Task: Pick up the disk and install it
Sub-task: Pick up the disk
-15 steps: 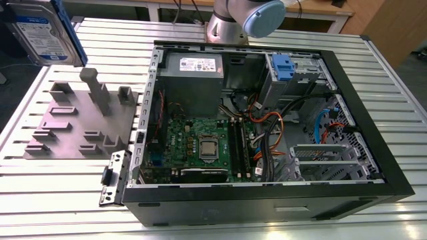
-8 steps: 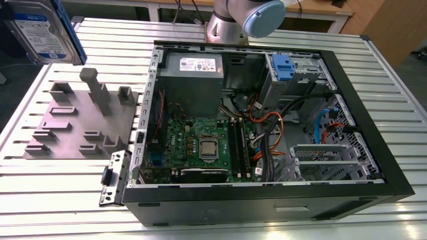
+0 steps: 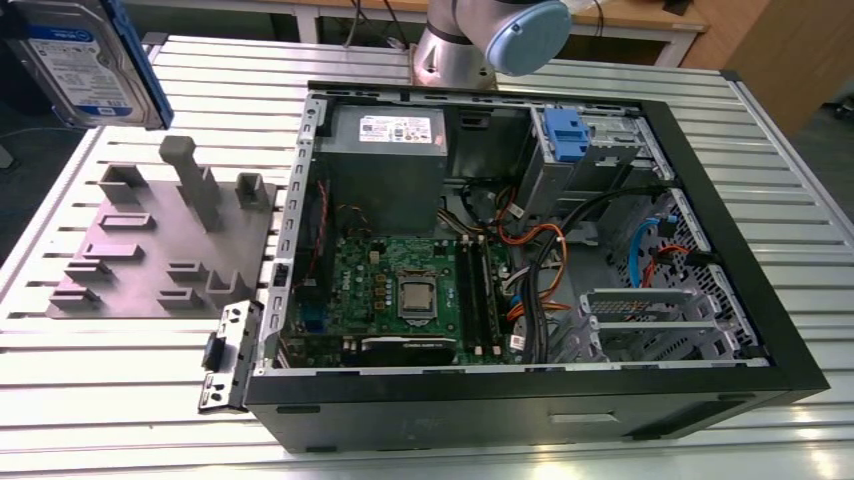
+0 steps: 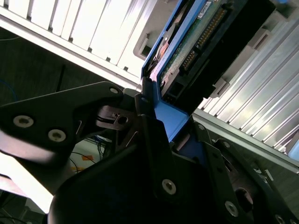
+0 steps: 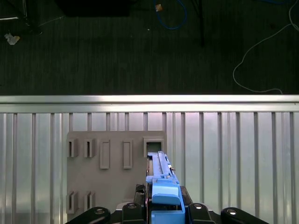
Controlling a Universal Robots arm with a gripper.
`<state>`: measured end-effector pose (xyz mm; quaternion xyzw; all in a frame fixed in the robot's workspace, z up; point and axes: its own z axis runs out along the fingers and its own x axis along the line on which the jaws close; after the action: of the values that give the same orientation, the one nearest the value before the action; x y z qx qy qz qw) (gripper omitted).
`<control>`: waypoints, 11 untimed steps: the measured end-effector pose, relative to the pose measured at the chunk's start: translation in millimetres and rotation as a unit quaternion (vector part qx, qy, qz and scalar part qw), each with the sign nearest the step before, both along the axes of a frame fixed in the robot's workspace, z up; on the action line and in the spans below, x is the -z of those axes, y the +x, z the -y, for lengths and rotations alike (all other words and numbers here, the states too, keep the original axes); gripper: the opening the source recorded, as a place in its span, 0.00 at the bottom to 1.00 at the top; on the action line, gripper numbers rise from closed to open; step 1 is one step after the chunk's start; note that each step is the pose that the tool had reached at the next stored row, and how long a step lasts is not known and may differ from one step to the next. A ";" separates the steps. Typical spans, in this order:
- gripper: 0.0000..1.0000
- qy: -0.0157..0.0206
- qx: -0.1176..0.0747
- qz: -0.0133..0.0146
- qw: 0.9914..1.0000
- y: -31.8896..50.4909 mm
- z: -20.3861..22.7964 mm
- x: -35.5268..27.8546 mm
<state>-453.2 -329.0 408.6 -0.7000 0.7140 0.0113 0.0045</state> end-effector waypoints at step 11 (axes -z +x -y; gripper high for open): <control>0.36 0.000 0.000 0.000 1.000 0.0 0.0 -3.3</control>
<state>-453.2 -329.0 411.9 -0.7000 0.7140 0.0113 0.0046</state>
